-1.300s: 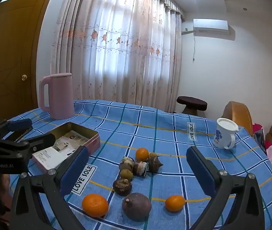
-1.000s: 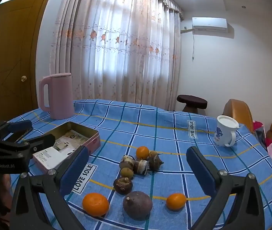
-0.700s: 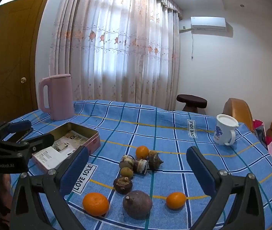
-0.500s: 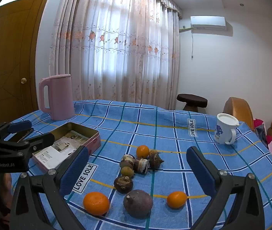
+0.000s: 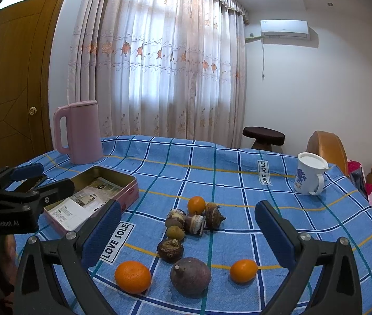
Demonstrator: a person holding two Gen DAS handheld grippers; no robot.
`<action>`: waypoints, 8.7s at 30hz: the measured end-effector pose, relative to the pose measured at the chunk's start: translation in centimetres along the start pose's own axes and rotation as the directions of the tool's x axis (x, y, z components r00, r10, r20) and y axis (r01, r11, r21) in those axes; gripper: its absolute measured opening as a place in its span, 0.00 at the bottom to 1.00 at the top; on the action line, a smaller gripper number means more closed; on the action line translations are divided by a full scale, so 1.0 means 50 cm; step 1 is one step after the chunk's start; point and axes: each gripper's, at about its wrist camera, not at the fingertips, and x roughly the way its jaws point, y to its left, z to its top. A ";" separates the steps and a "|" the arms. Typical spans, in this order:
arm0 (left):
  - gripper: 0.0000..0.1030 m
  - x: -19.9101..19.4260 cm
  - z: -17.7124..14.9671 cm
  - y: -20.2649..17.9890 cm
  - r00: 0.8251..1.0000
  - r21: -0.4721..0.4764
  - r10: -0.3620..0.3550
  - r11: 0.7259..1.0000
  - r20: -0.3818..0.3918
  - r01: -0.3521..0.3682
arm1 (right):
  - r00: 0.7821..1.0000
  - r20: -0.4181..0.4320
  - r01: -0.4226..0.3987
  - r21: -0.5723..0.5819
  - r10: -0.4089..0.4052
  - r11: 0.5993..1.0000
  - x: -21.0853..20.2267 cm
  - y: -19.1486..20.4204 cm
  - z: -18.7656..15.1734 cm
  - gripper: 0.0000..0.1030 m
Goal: Organize fruits
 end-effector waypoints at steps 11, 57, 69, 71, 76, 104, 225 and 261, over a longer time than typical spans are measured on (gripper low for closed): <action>1.00 0.000 -0.001 -0.001 1.000 0.000 0.001 1.000 0.001 -0.001 | 1.000 -0.004 -0.002 0.007 0.002 1.000 0.000 0.001 -0.005 0.99; 1.00 0.035 -0.026 -0.024 0.999 0.022 -0.007 1.000 -0.050 0.009 | 0.999 -0.054 0.006 0.045 -0.004 0.999 0.023 -0.029 -0.038 0.99; 0.99 0.067 -0.108 -0.100 0.989 0.092 -0.089 0.991 -0.116 0.100 | 0.987 -0.159 0.001 0.069 0.010 0.998 0.058 -0.073 -0.113 0.83; 0.99 0.070 -0.119 -0.115 0.985 0.101 -0.117 0.986 -0.126 0.130 | 0.985 -0.167 -0.026 0.087 0.040 0.996 0.062 -0.083 -0.122 0.81; 0.92 0.085 -0.136 -0.140 0.971 0.111 -0.167 0.976 -0.171 0.187 | 0.982 -0.166 -0.072 0.087 0.086 0.994 0.063 -0.075 -0.126 0.78; 0.48 0.105 -0.138 -0.094 0.958 0.048 -0.222 0.971 -0.183 0.234 | 0.941 -0.308 -0.144 0.020 0.143 0.989 0.130 -0.026 -0.147 0.51; 0.61 0.252 -0.091 -0.194 0.880 0.074 -0.259 0.947 -0.398 0.312 | 0.919 -0.395 0.032 0.091 0.006 0.995 0.158 -0.156 -0.153 0.49; 0.39 0.185 -0.082 -0.175 0.925 0.060 -0.323 0.938 -0.198 0.341 | 0.975 -0.198 -0.081 0.088 0.097 0.993 0.099 -0.151 -0.142 0.39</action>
